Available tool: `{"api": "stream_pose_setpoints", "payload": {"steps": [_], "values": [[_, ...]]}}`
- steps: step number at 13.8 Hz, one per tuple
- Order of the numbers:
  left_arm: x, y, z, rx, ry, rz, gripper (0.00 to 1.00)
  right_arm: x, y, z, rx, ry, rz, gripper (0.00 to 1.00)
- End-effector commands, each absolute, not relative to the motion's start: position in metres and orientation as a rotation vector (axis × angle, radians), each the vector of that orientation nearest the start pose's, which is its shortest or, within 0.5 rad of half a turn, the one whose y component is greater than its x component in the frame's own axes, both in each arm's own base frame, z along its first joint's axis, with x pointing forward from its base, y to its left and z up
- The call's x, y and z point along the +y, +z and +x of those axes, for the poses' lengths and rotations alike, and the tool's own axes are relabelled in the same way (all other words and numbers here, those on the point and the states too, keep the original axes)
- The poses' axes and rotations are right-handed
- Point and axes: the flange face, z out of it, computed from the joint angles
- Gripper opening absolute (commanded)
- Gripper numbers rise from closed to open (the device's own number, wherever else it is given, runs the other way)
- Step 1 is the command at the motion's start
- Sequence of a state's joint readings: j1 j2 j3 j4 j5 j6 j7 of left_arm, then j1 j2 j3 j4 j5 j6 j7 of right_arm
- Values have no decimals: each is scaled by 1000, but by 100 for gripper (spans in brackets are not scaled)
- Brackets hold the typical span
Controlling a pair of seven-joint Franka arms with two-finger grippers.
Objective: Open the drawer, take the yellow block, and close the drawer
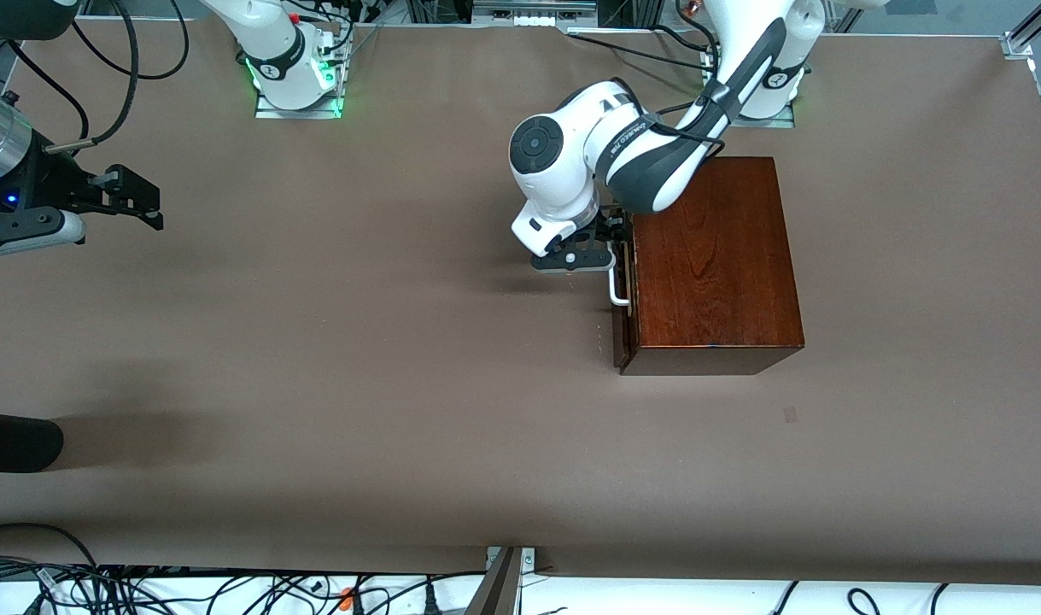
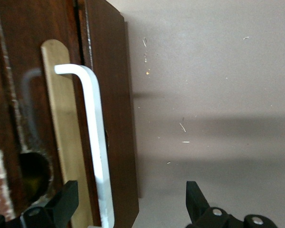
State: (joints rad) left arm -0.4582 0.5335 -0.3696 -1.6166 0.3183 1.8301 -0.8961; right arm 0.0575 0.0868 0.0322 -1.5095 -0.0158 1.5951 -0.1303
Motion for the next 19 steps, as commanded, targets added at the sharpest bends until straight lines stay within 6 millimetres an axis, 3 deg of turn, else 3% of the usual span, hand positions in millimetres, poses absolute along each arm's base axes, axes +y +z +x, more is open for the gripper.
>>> {"api": "stream_pose_setpoints", "payload": {"steps": [1, 14, 19], "values": [[-443, 303, 472, 55, 119, -2849, 100, 50, 611, 583, -347, -9, -3144, 100], [-448, 268, 458, 100, 76, -2933, 100, 48, 611, 583, -344, -9, -3146, 100], [-460, 278, 461, 101, 34, -2994, 100, 47, 611, 583, -344, -9, -3146, 100]]}}
